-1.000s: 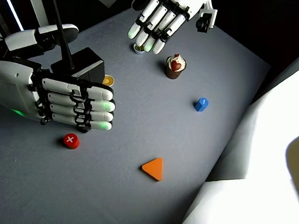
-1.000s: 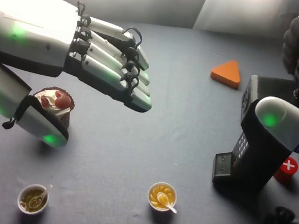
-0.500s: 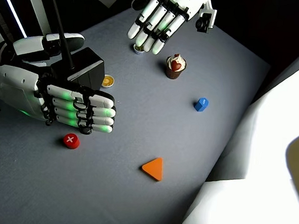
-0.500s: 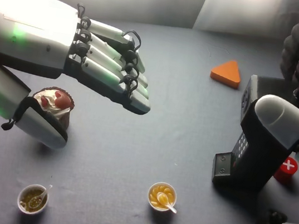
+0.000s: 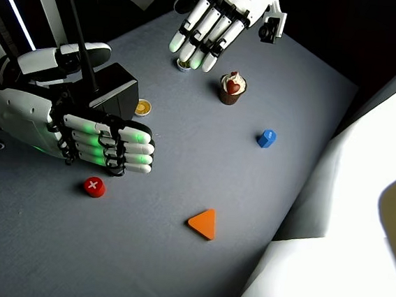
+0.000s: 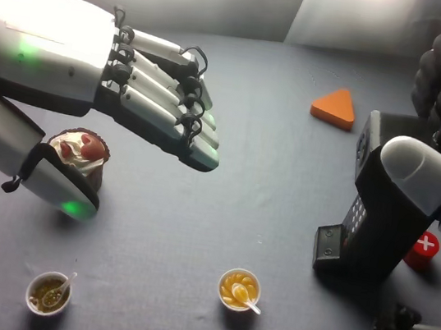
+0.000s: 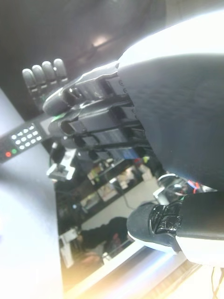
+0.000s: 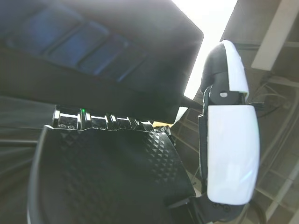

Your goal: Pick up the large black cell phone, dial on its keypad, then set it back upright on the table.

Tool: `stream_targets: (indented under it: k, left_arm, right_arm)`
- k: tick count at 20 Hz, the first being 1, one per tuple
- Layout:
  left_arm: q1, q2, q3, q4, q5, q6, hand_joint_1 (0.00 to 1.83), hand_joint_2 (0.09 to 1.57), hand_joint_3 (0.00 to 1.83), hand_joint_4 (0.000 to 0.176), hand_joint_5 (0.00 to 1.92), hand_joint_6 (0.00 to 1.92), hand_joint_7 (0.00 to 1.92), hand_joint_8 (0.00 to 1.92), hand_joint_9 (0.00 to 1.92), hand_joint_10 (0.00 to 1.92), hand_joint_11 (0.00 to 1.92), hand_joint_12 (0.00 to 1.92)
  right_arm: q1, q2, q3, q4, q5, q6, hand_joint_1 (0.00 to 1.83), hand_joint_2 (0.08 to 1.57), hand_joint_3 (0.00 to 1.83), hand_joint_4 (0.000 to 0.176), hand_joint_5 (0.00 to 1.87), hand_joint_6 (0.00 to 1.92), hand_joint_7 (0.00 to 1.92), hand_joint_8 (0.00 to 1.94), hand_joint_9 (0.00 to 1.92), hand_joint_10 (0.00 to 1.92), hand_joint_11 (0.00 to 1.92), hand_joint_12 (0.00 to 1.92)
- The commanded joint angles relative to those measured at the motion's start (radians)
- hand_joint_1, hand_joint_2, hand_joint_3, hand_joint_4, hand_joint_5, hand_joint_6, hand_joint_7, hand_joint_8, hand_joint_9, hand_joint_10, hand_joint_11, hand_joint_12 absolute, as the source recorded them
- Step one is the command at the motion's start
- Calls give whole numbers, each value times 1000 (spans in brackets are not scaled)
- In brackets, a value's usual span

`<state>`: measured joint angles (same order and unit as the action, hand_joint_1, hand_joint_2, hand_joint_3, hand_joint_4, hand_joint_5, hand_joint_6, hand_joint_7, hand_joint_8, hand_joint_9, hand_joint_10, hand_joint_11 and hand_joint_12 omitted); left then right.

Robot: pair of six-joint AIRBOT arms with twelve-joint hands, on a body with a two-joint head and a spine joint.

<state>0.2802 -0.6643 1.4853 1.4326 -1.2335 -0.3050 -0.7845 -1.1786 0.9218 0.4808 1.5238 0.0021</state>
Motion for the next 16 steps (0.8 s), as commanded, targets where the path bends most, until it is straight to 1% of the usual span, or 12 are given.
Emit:
stream_targets:
  k: [1, 2, 3, 5, 6, 7, 8, 9, 10, 12, 14, 16]
  left_arm:
    - [-23, 0, 0, -98, -47, -5, 243, 1238, 1, 0, 324, 0, 362, 1, 356, 0, 0, 789]
    - [-24, 0, 0, -98, -47, -5, 257, 1237, 0, 0, 339, 4, 374, 4, 359, 2, 0, 759]
    - [-24, 0, 0, -98, -47, -5, 245, 1240, 1, 0, 336, 2, 364, 2, 348, 1, 0, 724]
    - [-24, 0, 0, -98, -46, -7, 260, 1241, 1, 0, 334, 2, 370, 1, 365, 4, 0, 767]
    - [-24, 0, 0, -98, -46, -8, 267, 1240, 0, 0, 339, 3, 371, 2, 367, 4, 0, 777]
    - [-24, 0, 0, -98, -46, -8, 275, 1236, 0, 0, 344, 3, 379, 3, 375, 5, 0, 800]
    - [-24, 0, 0, -98, -47, -9, 283, 1234, 0, 0, 344, 2, 387, 4, 378, 5, 0, 813]
    - [-23, 0, 0, -97, -47, -9, 265, 1238, 0, 0, 345, 1, 398, 5, 387, 6, 0, 873]
    - [-23, 0, 0, -97, -47, -10, 256, 1240, 1, 0, 352, 3, 406, 5, 398, 7, 0, 904]
    - [-23, 0, 0, -97, -47, -12, 246, 1247, 2, 0, 346, 1, 406, 2, 395, 3, 0, 881]
    - [-23, -1, 0, -97, -47, -12, 271, 1238, 0, 0, 363, 6, 430, 9, 419, 10, 0, 883]
    - [-23, -1, 0, -96, -47, -13, 252, 1244, 1, 0, 351, 1, 421, 1, 410, 2, 0, 896]
  right_arm:
    - [2, 6, 4, -42, 123, 19, 828, 1035, 10, 0, 0, 0, 0, 0, 0, 0, 0, 0]
    - [-1, 4, 8, -42, 125, 23, 829, 1048, 6, 0, 67, 3, 50, 2, 33, 3, 42, 36]
    - [-3, 4, 9, -42, 125, 24, 815, 1081, 0, 0, 90, 3, 70, 0, 49, 2, 8, 158]
    - [-10, 3, 8, -42, 128, 26, 785, 1160, 11, 0, 91, 0, 78, 0, 76, 5, 0, 235]
    - [-13, 3, 6, -42, 129, 26, 869, 1136, 0, 0, 108, 2, 103, 4, 111, 9, 0, 360]
    - [-14, 3, 4, -42, 129, 27, 910, 1125, 0, 0, 118, 3, 128, 7, 134, 11, 0, 408]
    - [-16, 3, 3, -42, 129, 27, 917, 1123, 0, 0, 120, 3, 136, 9, 149, 15, 0, 417]
    - [-19, 3, 3, -42, 129, 27, 879, 1097, 0, 0, 118, 1, 143, 7, 167, 15, 0, 519]
    - [-20, 3, 2, -42, 129, 27, 894, 1079, 0, 0, 105, 0, 121, 1, 153, 7, 0, 540]
    - [-22, 2, 3, -42, 129, 27, 871, 1030, 0, 0, 97, 4, 119, 5, 134, 3, 0, 544]
    - [-26, 0, 3, -43, 129, 27, 880, 1009, 0, 0, 79, 0, 89, 0, 86, 0, 0, 444]
    - [-32, -2, 3, -48, 129, 27, 869, 1014, 0, 0, 48, 2, 40, 2, 30, 2, 0, 233]
